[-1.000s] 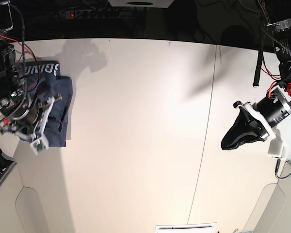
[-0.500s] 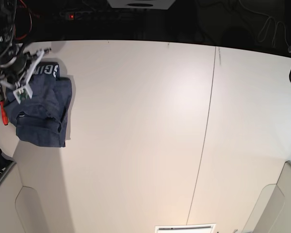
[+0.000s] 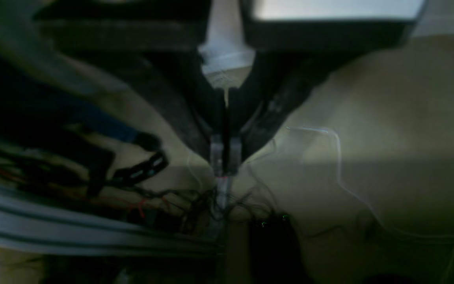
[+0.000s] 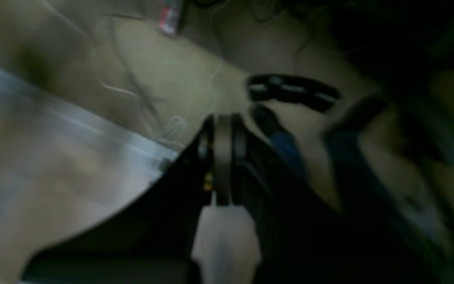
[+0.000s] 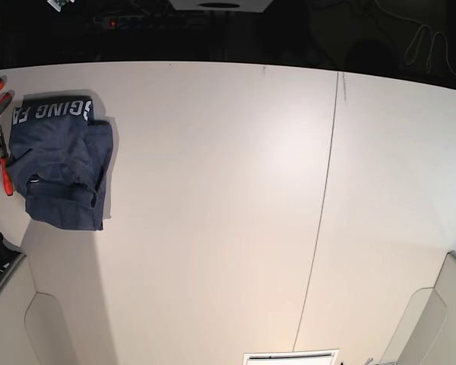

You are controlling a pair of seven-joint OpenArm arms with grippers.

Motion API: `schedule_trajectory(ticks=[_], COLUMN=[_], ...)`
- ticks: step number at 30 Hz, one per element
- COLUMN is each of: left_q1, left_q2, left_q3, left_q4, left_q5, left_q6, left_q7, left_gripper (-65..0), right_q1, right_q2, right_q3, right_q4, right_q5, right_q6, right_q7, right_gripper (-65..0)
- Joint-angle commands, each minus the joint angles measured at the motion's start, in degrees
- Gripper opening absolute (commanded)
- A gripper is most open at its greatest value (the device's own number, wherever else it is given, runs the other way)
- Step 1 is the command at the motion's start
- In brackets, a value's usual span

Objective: Layout the t-shirt on the table in an organized manner, then fold the t-shirt properly

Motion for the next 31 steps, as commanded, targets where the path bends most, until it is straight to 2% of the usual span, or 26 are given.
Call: schedule_trajectory(ticks=[1, 3, 6, 9, 10, 15, 17, 19, 23, 28, 31], left_q1=[0.3, -3.1, -11.0, -18.9, -21.4, -34.8, -39.6, -43.8, -49.3, -52.3, -52.9], left_q2=[-0.9, -2.1, -2.5, -2.1, -1.5, 5.0, 8.4, 12.0, 17.7, 20.2, 20.6], left_q3=[2.4, 9.0, 18.1, 27.0, 29.9, 40.1, 42.8, 44.7, 46.3, 46.3, 46.3], left_q4=[-2.4, -7.7, -15.7, -24.9, -28.3, -45.6, -51.9, -57.4, -63.8, -64.7, -64.4], left_q5=[1.6, 8.5, 19.6, 27.1, 29.0, 41.7, 44.9, 47.5, 51.6, 52.0, 52.0], left_q6=[-0.5, -0.5, -0.5, -0.5, 0.8, 13.9, 17.3, 19.7, 22.5, 22.4, 22.4], left_q7=[-4.3, -12.4, -19.7, -27.0, -29.9, -40.4, -43.5, -45.5, -45.7, -45.7, -46.3], left_gripper=[-65.0, -65.0, -65.0, -65.0, -65.0, -65.0, -65.0, -65.0, -65.0, -65.0, -65.0], right_q1=[0.6, 3.9, 10.9, 18.5, 21.2, 34.9, 39.6, 43.1, 46.9, 47.6, 47.6], right_q2=[0.6, 0.6, 0.6, -0.1, -0.7, -6.9, -10.2, -13.6, -18.9, -23.2, -24.3], right_q3=[-0.3, -1.7, -4.8, -9.6, -11.5, -20.8, -23.9, -26.4, -29.7, -29.9, -29.9], right_q4=[-2.8, -10.9, -24.1, -37.6, -41.9, -62.5, -68.9, -73.6, -77.6, -77.6, -77.6], right_q5=[0.1, 0.1, 0.1, 0.1, 0.1, 0.0, 0.0, 0.0, -0.4, -0.6, -0.6], right_q6=[1.2, 3.2, 3.3, 3.3, 3.3, 2.9, 1.0, -1.9, -7.0, -12.8, -13.3], right_q7=[2.8, 7.6, 15.3, 25.4, 27.8, 34.7, 37.1, 39.1, 39.7, 39.8, 39.8], right_gripper=[-65.0, -65.0, -65.0, -65.0, -65.0, -65.0, -65.0, -65.0, -65.0, -65.0, -65.0])
